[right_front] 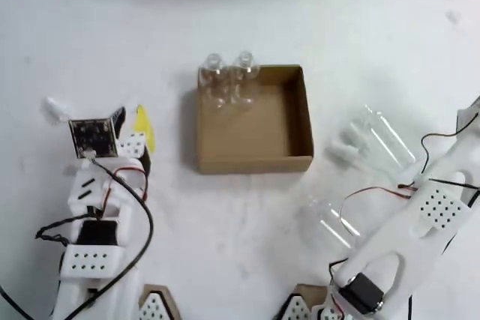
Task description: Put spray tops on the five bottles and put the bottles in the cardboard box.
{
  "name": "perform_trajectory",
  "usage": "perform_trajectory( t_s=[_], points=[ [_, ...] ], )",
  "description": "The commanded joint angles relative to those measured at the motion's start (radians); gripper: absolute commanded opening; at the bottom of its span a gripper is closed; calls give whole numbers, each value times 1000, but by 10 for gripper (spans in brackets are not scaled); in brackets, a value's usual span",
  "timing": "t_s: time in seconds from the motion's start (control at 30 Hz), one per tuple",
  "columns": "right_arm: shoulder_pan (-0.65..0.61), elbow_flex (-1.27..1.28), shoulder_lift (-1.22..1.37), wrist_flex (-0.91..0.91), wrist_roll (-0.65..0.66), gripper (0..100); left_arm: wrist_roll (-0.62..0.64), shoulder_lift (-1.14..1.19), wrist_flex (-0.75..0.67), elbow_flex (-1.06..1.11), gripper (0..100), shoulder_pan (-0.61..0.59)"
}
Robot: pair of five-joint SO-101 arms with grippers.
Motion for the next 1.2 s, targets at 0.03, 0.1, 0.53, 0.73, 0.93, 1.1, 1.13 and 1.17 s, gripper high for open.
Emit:
perform_trajectory(
  t_s=[0.03,0.1,0.53,0.73,0.93,1.1,1.13,1.17],
  points=[
    [4,-48,102,-131,-14,19,-11,-19,2,-12,105,-5],
    [4,-48,165,-179,-14,19,-11,-19,2,-12,105,-5],
    [2,-52,278,-259,-63,19,-12,-19,2,-14,105,-4],
    [-2,-44,-156,58,-189,19,-12,-19,2,-15,105,-4],
    [35,69,-496,74,-275,16,-12,-19,2,-15,105,-4],
    [41,460,-845,73,-272,16,-12,-19,2,-15,105,-4],
    [30,559,-928,71,-272,16,-12,-19,2,-15,105,-4],
    [15,651,-1015,70,-267,16,-12,-19,2,-15,105,-4]
  ],
)
